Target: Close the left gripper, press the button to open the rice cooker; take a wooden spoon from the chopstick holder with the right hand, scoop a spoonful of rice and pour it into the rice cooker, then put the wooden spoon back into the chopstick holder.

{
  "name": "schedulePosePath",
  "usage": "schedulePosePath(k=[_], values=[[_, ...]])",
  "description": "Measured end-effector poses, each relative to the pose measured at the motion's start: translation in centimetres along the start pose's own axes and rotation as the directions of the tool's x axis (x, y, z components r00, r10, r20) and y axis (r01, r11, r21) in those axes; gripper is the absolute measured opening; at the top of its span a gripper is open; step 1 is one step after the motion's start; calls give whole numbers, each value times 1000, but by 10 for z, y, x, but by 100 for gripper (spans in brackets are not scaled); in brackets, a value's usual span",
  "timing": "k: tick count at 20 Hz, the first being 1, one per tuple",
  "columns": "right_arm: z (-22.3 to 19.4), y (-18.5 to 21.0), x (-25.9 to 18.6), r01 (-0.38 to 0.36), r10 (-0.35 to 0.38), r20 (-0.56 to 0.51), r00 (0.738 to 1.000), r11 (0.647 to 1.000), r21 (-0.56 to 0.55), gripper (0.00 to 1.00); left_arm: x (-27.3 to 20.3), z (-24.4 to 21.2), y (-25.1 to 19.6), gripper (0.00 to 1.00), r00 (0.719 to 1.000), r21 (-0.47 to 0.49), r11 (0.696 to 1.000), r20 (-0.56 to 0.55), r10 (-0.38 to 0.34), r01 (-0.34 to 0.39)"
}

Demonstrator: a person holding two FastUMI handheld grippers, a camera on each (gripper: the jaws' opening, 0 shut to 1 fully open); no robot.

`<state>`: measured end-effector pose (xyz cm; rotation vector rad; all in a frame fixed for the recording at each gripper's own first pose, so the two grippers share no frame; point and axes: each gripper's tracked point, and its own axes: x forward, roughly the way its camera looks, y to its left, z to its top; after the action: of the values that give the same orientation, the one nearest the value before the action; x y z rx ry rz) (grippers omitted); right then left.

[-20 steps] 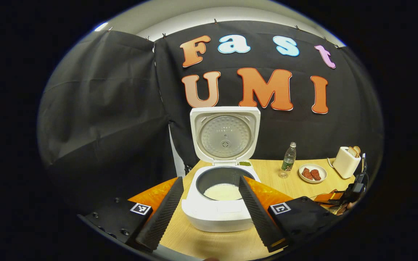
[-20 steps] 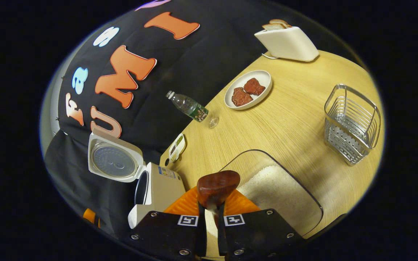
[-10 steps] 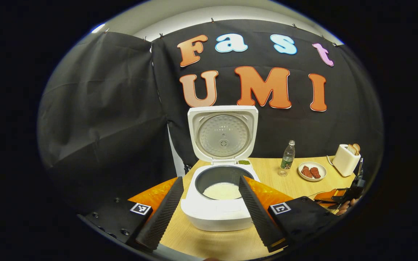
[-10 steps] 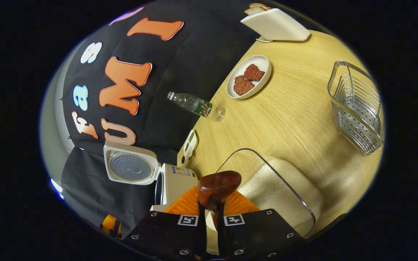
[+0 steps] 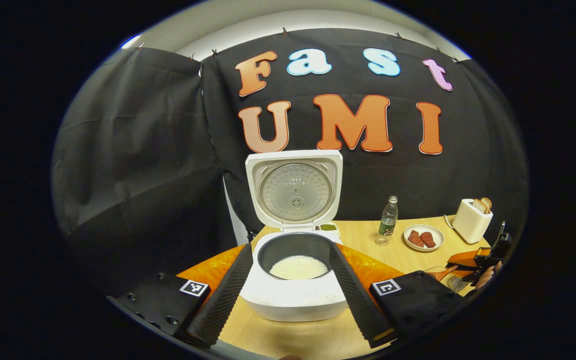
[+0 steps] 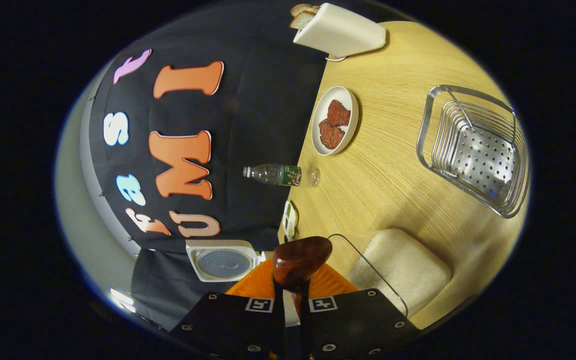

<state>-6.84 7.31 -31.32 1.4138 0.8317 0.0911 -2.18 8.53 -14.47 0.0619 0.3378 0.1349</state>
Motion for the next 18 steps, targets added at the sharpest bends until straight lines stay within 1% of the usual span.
schedulePosePath(k=[4, 7, 10, 11, 14, 18], values=[[13, 24, -6, -88, 88, 6, 996, 987, 138, 11, -4, 2, 2, 100, 1000, -21, 1000, 16, 12, -11], [14, 44, -3, -127, 131, -3, 991, 971, 202, 11, -8, 3, 7, 100, 999, -38, 999, 31, 29, -28], [8, 81, -1, -196, 212, -29, 977, 941, 275, 11, -11, 4, 14, 100, 998, -58, 997, 44, 51, -48], [4, 93, 3, -209, 228, -42, 973, 939, 274, 11, -13, 4, 18, 100, 997, -65, 996, 47, 58, -55], [-16, 126, 20, -221, 247, -95, 964, 948, 228, 11, -18, 7, 29, 100, 995, -73, 995, 66, 79, -74], [-44, 165, 45, -245, 283, -158, 946, 944, 221, 11, -28, 21, 51, 100, 985, -79, 990, 119, 122, -114]])
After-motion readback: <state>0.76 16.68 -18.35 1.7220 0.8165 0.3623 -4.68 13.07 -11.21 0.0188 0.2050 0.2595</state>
